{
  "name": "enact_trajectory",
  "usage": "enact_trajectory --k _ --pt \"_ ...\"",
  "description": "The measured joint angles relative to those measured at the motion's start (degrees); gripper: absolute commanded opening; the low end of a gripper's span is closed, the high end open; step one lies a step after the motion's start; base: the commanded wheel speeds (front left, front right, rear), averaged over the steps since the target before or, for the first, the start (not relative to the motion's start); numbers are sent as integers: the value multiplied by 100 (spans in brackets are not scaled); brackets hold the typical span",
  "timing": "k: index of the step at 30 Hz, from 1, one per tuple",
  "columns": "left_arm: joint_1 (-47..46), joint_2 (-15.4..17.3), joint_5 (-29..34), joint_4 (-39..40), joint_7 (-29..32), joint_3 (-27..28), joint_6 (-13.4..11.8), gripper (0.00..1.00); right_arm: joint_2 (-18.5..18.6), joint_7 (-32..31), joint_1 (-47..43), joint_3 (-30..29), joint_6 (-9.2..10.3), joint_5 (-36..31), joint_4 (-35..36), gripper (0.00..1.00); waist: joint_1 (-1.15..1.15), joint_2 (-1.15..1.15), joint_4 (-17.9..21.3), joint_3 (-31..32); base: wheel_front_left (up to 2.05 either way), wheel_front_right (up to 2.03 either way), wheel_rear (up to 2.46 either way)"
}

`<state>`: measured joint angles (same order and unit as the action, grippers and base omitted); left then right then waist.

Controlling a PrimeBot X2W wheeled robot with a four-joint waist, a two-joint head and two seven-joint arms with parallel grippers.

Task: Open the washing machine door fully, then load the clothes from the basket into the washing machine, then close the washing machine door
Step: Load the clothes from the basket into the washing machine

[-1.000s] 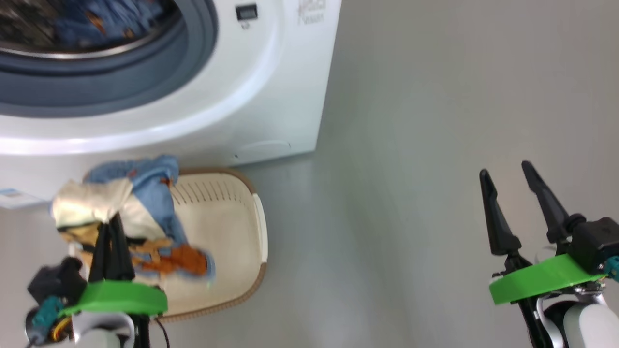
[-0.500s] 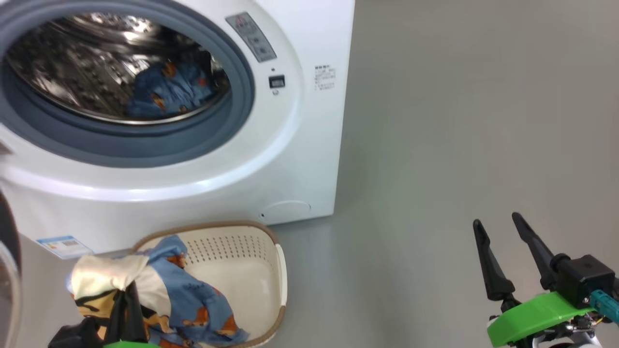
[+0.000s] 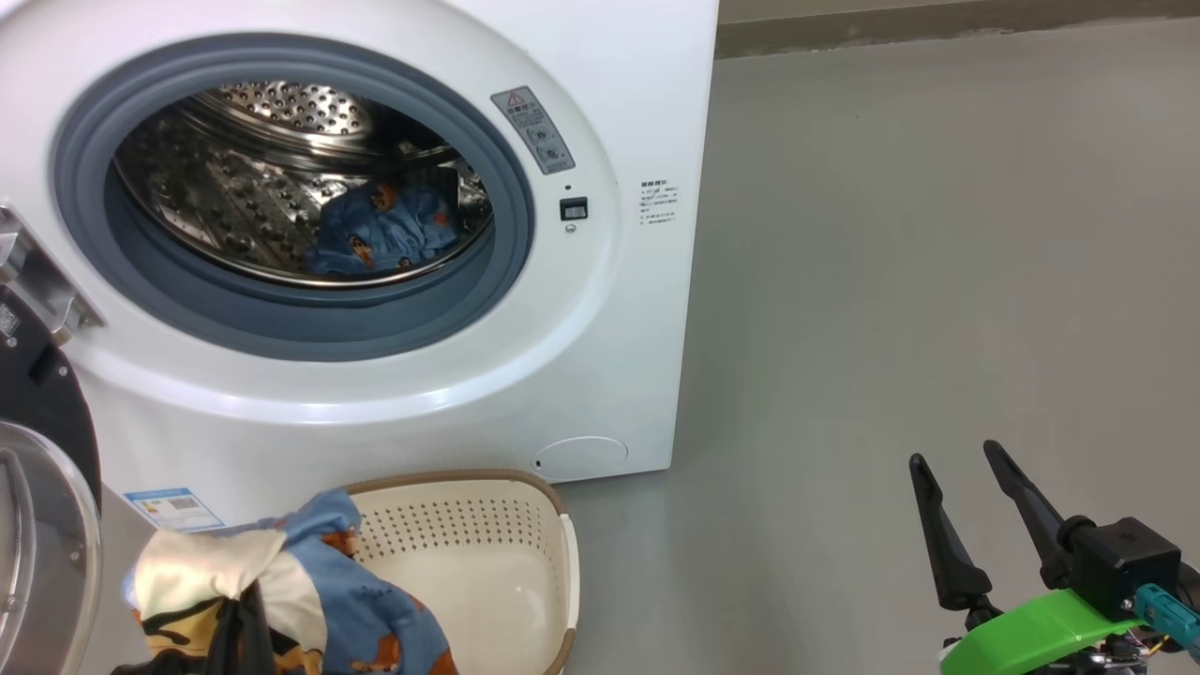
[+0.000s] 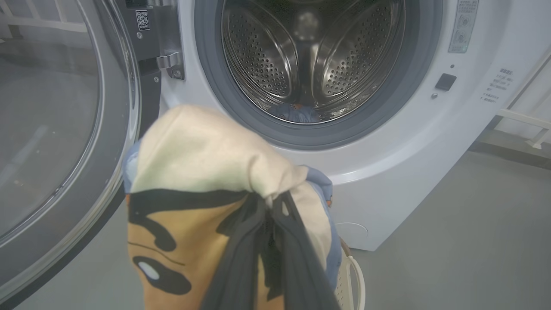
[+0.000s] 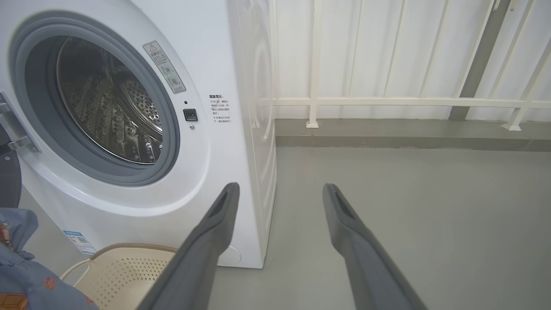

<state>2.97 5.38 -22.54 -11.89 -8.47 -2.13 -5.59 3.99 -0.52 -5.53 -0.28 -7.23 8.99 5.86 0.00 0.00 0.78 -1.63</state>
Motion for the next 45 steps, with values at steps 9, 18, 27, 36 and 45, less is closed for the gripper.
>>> enact_trajectory --k 9,18,27,36,45 --pt "70 26 -4 169 47 -54 -26 0 -19 -42 -92 5 0 1 5 100 0 0 2 9 0 0 0" --pt "77 31 -11 220 47 -118 -26 0 -36 -42 -93 5 0 1 4 100 1 0 -9 4 0 0 0" --pt "75 45 -18 301 47 -185 -26 0 -51 -41 -91 21 0 1 16 100 0 0 -10 -90 0 0 0" --pt "-283 104 -18 291 201 -290 -25 0 -55 -31 23 64 0 2 38 100 0 0 101 -361 0 0 0" --pt "-1261 339 -57 -65 682 -312 22 0 -71 172 319 148 0 66 3 100 1 0 346 -824 0 0 0"
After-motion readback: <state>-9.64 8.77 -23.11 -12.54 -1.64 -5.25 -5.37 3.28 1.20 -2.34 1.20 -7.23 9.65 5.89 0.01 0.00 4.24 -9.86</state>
